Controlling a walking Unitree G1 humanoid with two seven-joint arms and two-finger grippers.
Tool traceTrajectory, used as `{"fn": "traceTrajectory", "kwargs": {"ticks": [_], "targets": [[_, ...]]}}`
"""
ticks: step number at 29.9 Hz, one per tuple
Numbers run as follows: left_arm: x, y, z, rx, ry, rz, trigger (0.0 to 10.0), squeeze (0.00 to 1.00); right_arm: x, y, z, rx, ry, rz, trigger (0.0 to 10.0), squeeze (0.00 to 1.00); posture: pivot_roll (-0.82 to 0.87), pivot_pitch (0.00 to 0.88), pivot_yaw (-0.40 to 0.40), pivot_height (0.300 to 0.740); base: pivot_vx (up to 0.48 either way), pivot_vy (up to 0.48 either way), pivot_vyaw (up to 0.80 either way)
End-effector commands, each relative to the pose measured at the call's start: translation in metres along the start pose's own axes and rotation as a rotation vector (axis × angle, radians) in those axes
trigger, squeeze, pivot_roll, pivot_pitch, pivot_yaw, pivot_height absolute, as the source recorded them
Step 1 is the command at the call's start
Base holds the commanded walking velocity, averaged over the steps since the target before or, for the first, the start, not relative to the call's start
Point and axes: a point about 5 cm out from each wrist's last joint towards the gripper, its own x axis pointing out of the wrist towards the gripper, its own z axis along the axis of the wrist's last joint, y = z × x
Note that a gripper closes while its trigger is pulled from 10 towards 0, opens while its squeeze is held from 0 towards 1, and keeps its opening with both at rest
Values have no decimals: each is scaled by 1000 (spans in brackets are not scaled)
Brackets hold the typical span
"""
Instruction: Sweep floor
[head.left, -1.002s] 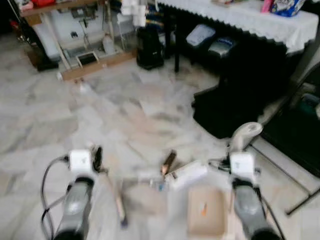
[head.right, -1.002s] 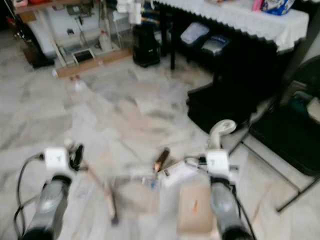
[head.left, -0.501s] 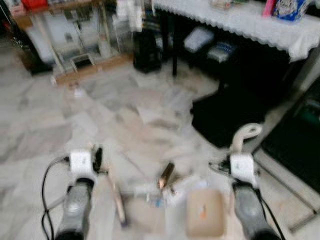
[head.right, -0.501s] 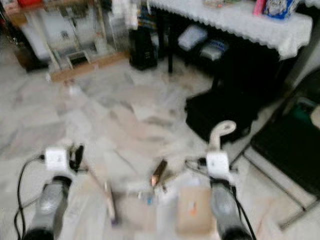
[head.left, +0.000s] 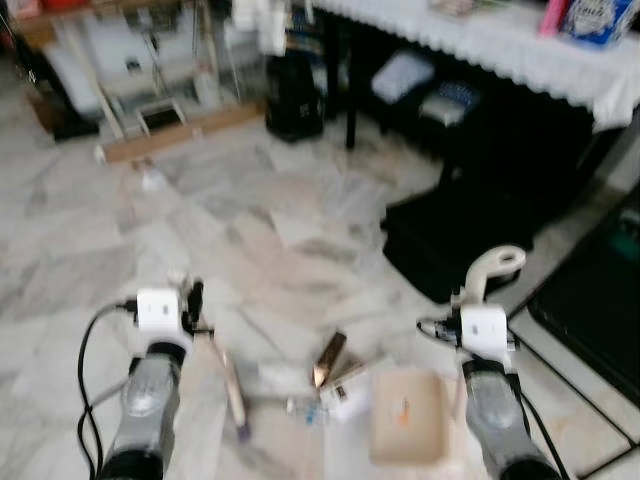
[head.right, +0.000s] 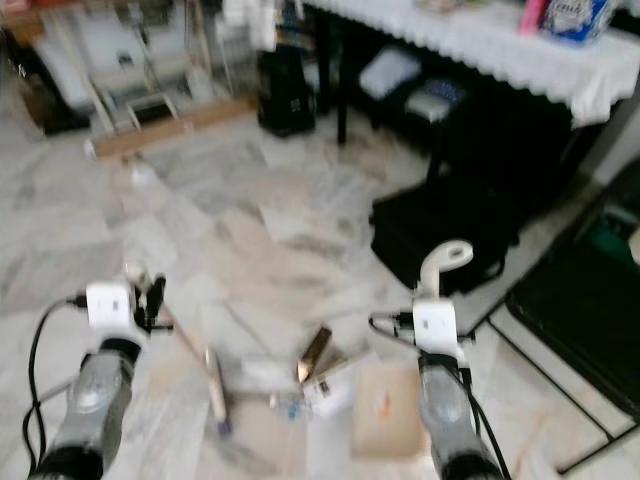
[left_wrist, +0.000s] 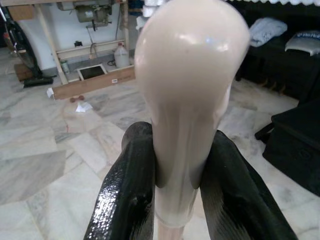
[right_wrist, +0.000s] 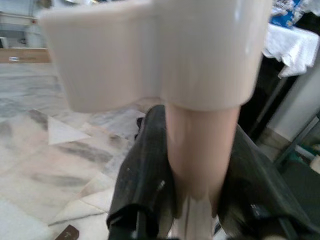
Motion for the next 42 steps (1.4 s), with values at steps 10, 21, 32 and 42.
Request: {"fn": "traceTrajectory", "kwargs": {"ticks": [10, 21, 32, 42], "targets": [[14, 2, 18, 91, -48, -99, 10000, 0, -1, 6, 1, 15, -4, 15, 10000, 0, 42, 63, 30, 740, 0, 0, 0], [17, -15, 20, 68, -37, -209, 10000, 0, -12, 13, -10, 34, 47, 22, 10000, 0, 61, 92, 47, 740, 0, 0, 0], [15, -16, 27, 49, -46, -253, 10000, 0, -20, 26, -12, 50, 48, 43, 10000, 0, 86, 167, 88, 740, 0, 0, 0], [19, -12, 48, 47, -90, -269, 10000, 0, -26, 27, -14, 35, 35, 41, 10000, 0, 99, 227, 121, 740, 0, 0, 0]]}}
